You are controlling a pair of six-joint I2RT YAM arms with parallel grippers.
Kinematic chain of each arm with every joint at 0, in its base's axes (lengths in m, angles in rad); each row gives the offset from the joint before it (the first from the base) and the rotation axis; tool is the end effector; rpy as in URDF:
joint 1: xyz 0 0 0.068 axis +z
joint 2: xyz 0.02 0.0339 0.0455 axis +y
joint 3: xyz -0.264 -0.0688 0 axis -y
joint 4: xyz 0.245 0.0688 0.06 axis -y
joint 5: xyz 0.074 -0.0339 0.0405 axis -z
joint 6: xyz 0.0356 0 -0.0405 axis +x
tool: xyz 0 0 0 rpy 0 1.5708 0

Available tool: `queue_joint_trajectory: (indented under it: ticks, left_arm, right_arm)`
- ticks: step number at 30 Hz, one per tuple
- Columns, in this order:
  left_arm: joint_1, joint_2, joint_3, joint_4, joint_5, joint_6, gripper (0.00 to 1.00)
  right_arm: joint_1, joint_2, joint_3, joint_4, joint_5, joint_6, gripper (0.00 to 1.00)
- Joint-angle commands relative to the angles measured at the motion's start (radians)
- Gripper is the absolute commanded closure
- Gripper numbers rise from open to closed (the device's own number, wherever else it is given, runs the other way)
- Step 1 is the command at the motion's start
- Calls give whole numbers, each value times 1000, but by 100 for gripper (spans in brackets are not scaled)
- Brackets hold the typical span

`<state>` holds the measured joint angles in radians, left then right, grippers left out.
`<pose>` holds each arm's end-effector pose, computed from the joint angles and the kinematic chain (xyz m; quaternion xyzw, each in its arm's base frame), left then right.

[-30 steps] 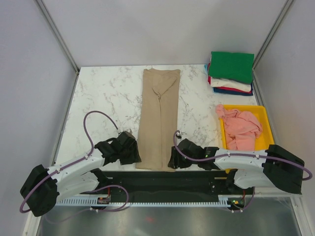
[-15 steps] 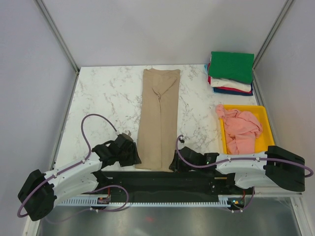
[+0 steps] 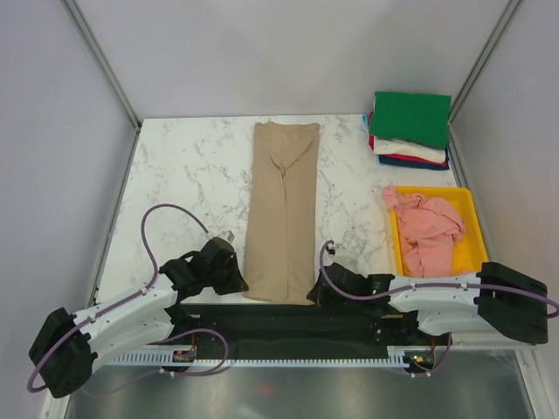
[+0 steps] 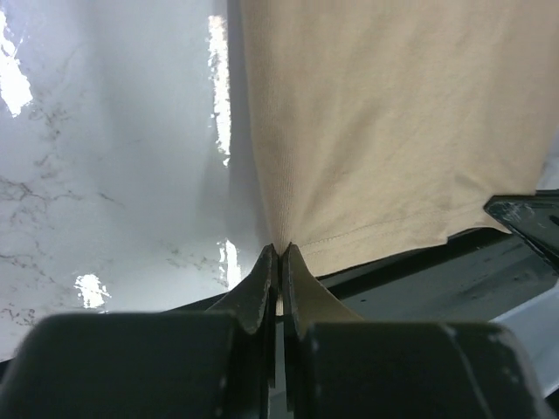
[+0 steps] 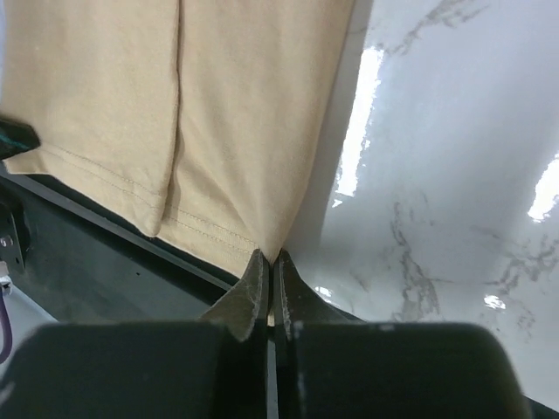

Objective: Fold and stack the t-shirts
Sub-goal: Fold the tshirt

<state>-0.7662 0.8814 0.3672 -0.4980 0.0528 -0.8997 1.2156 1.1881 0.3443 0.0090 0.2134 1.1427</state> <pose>0.1089 -0.1074 0.1561 -0.0568 0.9593 -0.2210 0.1666 0.0774 0.1869 0.1346 0.0045 0.9285 0.2927 0.2284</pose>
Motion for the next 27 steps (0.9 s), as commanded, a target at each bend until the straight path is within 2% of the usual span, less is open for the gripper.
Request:
queue_joint_trajectory:
  ticks: [1, 5, 8, 13, 18, 24, 27]
  left_arm:
    - [-5, -68, 7, -11, -19, -5, 98]
    - [-5, -39, 88, -66, -4, -1, 98]
    - [-5, -12, 202, -117, -51, 11, 98]
    - [-2, 83, 404, -181, -192, 70, 98]
    - [34, 247, 599, -197, -266, 148, 98]
    - [223, 424, 786, -188, -206, 297, 98]
    - [303, 476, 832, -139, -157, 344, 98]
  right_arm:
    - [4, -34, -28, -115, 41, 12, 100]
    - [2, -53, 65, -196, 73, -30, 100]
    - [-34, -53, 154, -236, 89, -87, 100]
    - [-227, -22, 301, -233, 31, -262, 100]
    - [-381, 111, 516, -248, -41, -420, 100]
    - [-523, 263, 743, -279, -107, -547, 100]
    - [-586, 341, 844, -293, -135, -595, 100]
